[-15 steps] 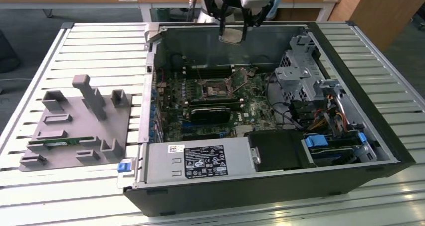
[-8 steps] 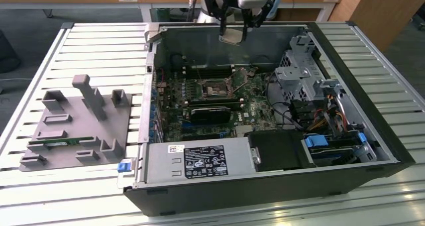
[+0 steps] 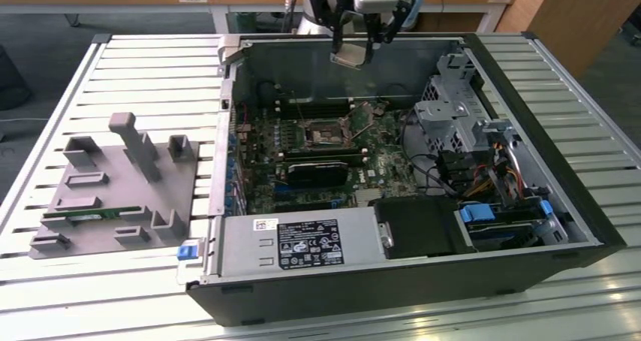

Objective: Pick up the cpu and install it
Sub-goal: 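Place the cpu into insertion slot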

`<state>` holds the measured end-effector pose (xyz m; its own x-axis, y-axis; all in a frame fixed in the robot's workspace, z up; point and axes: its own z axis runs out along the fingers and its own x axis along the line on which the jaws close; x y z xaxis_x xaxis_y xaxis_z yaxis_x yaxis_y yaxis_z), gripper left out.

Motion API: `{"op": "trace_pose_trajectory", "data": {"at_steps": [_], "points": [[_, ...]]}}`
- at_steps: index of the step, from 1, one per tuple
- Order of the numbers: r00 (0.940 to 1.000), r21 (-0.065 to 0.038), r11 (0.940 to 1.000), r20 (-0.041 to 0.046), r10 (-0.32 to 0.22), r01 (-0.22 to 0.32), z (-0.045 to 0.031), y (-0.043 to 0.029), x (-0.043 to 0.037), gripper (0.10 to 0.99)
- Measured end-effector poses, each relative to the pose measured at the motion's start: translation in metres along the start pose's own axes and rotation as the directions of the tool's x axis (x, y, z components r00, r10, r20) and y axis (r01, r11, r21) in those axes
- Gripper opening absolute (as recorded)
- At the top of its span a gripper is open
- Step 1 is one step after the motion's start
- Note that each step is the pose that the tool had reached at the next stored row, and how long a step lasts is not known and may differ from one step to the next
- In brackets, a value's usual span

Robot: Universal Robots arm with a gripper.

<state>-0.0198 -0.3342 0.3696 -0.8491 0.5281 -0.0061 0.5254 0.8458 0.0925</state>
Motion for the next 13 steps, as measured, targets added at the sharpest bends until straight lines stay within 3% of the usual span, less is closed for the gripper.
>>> {"op": "trace_pose_trajectory", "data": {"at_steps": [10,13], "points": [[0.9972,0.0,0.9972,0.007,0.075,-0.075,0.0005,-0.0001,0.0,0.529],[0.9904,0.0,0.9905,0.0129,0.137,-0.137,0.0008,-0.0001,0.0,0.529]]}}
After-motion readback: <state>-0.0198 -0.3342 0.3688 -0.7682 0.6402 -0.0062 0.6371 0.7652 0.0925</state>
